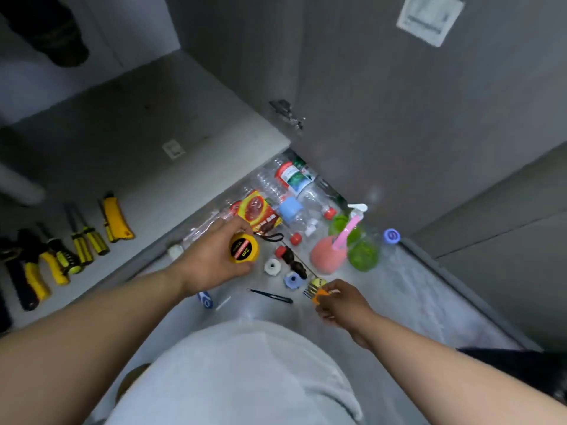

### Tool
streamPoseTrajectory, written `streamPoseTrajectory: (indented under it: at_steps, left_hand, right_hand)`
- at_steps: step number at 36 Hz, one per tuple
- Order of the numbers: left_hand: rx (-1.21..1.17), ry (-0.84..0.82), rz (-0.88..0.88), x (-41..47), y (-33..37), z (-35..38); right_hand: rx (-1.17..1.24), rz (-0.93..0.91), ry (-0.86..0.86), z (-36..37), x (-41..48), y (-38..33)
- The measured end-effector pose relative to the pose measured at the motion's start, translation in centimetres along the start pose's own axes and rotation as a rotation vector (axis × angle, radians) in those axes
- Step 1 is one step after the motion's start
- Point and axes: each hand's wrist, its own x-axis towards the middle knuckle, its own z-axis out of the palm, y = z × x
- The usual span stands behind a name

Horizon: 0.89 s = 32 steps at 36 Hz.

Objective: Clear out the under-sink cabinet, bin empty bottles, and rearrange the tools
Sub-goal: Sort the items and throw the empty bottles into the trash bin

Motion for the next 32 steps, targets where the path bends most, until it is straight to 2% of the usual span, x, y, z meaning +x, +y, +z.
streamPoseTrajectory:
  at_steps: [3, 7, 12, 16, 20, 22, 27, 29, 32]
  left_hand:
    - [-0.046, -0.015, 0.008, 0.1, 0.7, 1.5]
    - [-0.121, -0.019, 0.019, 0.7, 1.0, 3.1]
    - [-0.171, -0.033, 0.011, 1.0, 0.8, 4.6]
    - [-0.218, -0.066, -0.020, 0.9, 0.2, 5.7]
    - [-0.232, -0.049, -0.029, 0.5, 0.1, 6.7]
    - [-0.241, -0.044, -0.031, 0.4, 0.0, 7.2]
    - [-0.211, -0.083, -0.018, 0.3, 0.3, 8.1]
    - [-0.179, -0.092, 0.014, 0.4, 0.6, 8.4]
    - [-0.182, -0.114, 0.053, 0.5, 0.8, 8.6]
  right_hand:
    - [0.085, 0.065, 0.208, -3.3, 0.8, 3.0]
    - [0.218, 0.102, 0.353, -5.8, 2.5, 5.4]
    - [0.268, 0.149, 0.417, -5.9, 5.1, 5.8]
    - [0.383, 0.114, 0.422, -4.6, 6.3, 4.9]
    - [0.025, 0.188, 0.552, -3.7, 6.2, 5.0]
    - [0.100, 0.184, 0.436, -2.6, 5.4, 4.3]
    - [0.412, 0.182, -0.248, 0.8, 2.7, 1.5]
    - [0.391, 0.115, -0.358, 1.8, 2.2, 0.6]
    - [0.385, 0.059, -0.348, 2.5, 1.9, 0.0]
